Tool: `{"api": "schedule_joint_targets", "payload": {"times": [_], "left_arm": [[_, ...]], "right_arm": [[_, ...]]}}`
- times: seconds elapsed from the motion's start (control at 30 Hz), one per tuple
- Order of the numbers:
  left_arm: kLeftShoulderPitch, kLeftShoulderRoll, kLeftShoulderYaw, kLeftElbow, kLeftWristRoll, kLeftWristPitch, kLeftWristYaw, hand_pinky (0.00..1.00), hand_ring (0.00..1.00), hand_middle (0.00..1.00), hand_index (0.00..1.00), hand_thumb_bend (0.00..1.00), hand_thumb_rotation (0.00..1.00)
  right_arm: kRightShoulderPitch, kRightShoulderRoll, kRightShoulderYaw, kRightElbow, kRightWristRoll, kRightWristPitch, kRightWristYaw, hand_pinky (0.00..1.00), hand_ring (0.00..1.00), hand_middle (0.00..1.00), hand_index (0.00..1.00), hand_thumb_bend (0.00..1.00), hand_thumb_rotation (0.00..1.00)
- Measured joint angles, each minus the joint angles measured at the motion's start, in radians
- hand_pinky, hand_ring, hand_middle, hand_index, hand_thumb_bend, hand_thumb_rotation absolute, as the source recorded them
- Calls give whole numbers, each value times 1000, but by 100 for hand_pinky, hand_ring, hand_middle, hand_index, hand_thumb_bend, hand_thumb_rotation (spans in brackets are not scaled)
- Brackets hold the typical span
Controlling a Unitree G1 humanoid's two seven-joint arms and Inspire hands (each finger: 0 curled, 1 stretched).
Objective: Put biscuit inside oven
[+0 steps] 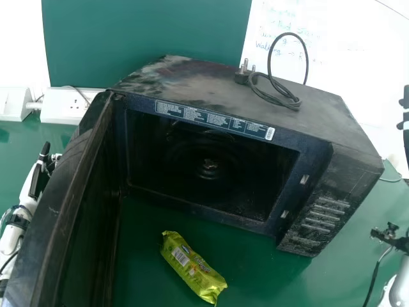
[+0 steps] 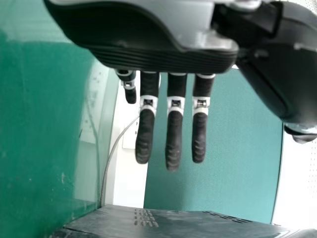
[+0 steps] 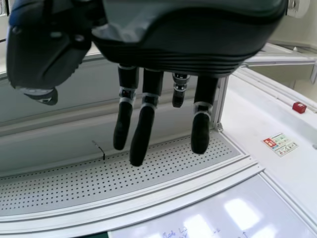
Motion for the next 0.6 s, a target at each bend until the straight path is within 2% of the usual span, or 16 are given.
{"api": "schedule_joint_targets", "payload": {"times": [0.4,0.47,0.5,0.6], "left_arm": [[0,0,0,0,0,0,-1,29,31,39,49,52,7],[0,0,0,0,0,0,-1,28,31,39,49,52,7],[0,0,0,0,0,0,-1,28,31,39,49,52,7],[0,0,0,-1,0,0,-2,28,31,39,49,52,7]], "right_arm": [[4,-3,-3,-2,12,-1,3,19,24,34,52,73,44],[5,-3,-4,-5,30,-2,11,19,24,33,52,75,45],[7,-4,-8,-7,47,-4,19,19,24,34,52,73,42],[25,-27,-30,-19,124,-10,91,20,26,39,54,71,45]]}}
